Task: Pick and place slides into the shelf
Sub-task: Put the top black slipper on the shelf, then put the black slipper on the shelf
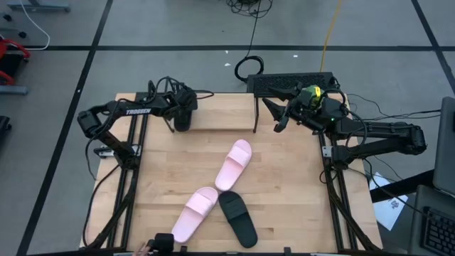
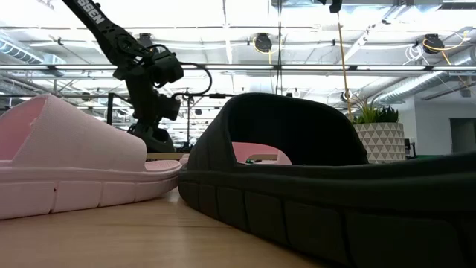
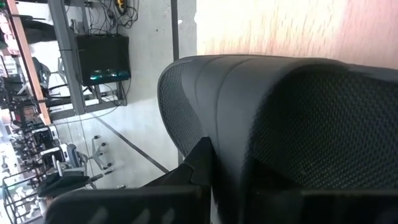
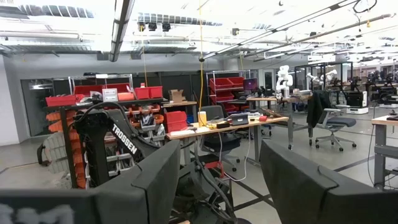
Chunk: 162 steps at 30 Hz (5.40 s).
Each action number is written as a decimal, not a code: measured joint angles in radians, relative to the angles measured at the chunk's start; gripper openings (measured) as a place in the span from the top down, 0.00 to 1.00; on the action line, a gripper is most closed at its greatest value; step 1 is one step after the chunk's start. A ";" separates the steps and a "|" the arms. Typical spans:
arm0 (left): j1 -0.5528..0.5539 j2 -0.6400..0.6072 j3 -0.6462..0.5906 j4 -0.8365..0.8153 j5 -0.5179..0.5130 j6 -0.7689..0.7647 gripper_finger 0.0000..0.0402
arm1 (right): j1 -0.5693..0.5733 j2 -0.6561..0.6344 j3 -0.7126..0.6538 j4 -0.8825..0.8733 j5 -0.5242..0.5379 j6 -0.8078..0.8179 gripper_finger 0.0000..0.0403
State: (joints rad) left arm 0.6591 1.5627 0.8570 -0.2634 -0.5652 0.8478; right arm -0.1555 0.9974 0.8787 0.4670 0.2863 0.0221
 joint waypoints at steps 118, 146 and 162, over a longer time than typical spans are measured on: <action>-0.037 -0.015 0.000 -0.056 -0.136 0.057 0.97 | 0.000 0.000 0.000 0.001 0.000 0.053 0.47; -0.039 -0.018 0.000 -0.076 -0.107 0.034 0.64 | 0.000 0.000 0.000 0.000 0.000 0.052 0.47; -0.067 -0.040 0.000 -0.078 -0.106 0.023 0.42 | 0.000 0.000 0.000 0.000 0.000 0.052 0.47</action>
State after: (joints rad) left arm 0.5923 1.5224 0.8574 -0.3415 -0.6708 0.8706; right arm -0.1551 0.9970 0.8787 0.4675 0.2863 0.0742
